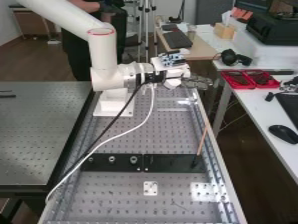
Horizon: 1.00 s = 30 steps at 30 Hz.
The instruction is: Grab the drill bit and place it in the clear container
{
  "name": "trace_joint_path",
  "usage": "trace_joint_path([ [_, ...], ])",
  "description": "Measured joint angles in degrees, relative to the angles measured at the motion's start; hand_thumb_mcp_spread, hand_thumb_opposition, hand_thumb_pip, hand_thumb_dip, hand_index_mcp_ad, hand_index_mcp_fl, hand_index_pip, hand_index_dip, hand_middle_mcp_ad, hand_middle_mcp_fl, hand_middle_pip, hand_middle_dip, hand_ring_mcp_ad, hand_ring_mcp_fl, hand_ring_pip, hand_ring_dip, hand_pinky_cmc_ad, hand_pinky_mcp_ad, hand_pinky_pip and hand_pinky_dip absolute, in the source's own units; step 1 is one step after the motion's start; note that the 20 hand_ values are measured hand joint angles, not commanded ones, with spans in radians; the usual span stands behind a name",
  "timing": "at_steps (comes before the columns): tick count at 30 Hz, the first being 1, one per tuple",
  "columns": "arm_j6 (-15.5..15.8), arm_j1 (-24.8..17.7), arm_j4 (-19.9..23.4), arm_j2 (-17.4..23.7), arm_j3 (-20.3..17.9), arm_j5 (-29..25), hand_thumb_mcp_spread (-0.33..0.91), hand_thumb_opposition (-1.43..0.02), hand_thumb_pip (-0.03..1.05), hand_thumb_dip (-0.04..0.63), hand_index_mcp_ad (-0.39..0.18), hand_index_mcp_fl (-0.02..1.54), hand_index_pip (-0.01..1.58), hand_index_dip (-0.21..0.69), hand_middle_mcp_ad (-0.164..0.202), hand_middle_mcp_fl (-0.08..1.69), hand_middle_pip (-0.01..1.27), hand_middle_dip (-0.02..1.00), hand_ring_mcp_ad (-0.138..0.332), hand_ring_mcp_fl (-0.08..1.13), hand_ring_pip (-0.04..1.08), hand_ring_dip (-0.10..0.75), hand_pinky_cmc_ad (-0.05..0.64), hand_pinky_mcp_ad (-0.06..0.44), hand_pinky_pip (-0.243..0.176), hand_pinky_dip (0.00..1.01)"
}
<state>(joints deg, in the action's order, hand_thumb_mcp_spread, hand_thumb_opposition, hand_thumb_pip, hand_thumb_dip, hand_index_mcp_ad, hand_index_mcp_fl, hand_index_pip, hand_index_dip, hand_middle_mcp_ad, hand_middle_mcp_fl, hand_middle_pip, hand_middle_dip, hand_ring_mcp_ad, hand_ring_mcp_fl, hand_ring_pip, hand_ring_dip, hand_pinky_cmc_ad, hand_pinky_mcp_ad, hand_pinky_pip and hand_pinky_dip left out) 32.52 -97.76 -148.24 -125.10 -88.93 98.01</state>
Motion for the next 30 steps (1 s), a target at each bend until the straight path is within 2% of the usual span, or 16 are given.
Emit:
trace_joint_path([
  [7,-0.22,-0.05,-0.16,0.23,-0.18,0.04,0.66,-1.05,0.45,0.23,-0.187,0.99,0.87,0.202,0.049,0.38,0.14,0.22,0.208,0.08,0.1,0.054,0.346,0.15,-0.075,0.18],
  [10,0.06,0.0,-2.57,0.01,0.63,0.29,0.55,-0.99,0.47,0.236,-0.187,0.94,0.87,0.201,0.049,0.34,0.13,0.22,0.208,0.08,0.1,0.054,0.346,0.152,-0.075,0.18],
  [11,0.19,0.06,-3.68,-0.09,1.06,0.5,0.53,-0.96,0.49,0.232,-0.187,0.9,0.87,0.204,0.049,0.31,0.13,0.22,0.208,0.08,0.09,0.054,0.346,0.152,-0.075,0.18],
  [12,0.21,0.09,-4.08,-0.12,1.22,0.59,0.5,-0.93,0.53,0.232,-0.187,0.75,0.86,0.215,0.051,0.28,0.13,0.22,0.208,0.08,0.09,0.051,0.347,0.152,-0.075,0.18],
  [13,0.23,0.19,-4.76,-0.19,1.52,0.83,0.47,-0.89,0.57,0.232,-0.187,0.52,0.81,0.194,0.051,0.26,0.12,0.22,0.206,0.07,0.09,0.051,0.349,0.152,-0.077,0.19],
  [15,0.23,0.33,-5.19,-0.2,1.73,1.11,0.44,-0.86,0.57,0.232,-0.176,0.39,0.79,0.206,0.047,0.21,0.12,0.22,0.211,0.06,0.1,0.054,0.333,0.152,-0.077,0.2],
  [19,0.03,0.52,-5.49,-0.03,1.63,1.1,0.36,-0.79,0.65,0.236,-0.138,0.14,0.67,0.208,0.049,0.15,0.11,0.22,0.211,0.03,0.09,0.054,0.312,0.15,-0.098,0.24],
  [21,-0.15,0.59,-5.49,0.05,1.51,1.03,0.35,-0.77,0.65,0.236,-0.124,0.1,0.64,0.208,0.049,0.15,0.11,0.22,0.209,0.03,0.1,0.054,0.293,0.147,-0.098,0.26],
  [25,-0.19,0.77,-5.19,0.49,1.06,0.57,0.32,-0.74,0.69,0.232,-0.108,0.05,0.59,0.206,0.049,0.14,0.11,0.22,0.208,0.02,0.08,0.054,0.295,0.145,-0.113,0.3],
  [27,-0.14,0.84,-5.15,0.7,0.88,0.39,0.31,-0.75,0.7,0.236,-0.106,0.04,0.59,0.22,0.049,0.08,0.11,0.22,0.211,0.02,0.09,0.054,0.295,0.148,-0.113,0.31],
  [30,0.04,1.12,-5.01,1.54,0.16,-0.03,0.31,-0.73,0.7,0.236,-0.105,0.02,0.58,0.236,0.049,0.09,0.11,0.22,0.211,0.02,0.09,0.054,0.295,0.145,-0.11,0.31],
])
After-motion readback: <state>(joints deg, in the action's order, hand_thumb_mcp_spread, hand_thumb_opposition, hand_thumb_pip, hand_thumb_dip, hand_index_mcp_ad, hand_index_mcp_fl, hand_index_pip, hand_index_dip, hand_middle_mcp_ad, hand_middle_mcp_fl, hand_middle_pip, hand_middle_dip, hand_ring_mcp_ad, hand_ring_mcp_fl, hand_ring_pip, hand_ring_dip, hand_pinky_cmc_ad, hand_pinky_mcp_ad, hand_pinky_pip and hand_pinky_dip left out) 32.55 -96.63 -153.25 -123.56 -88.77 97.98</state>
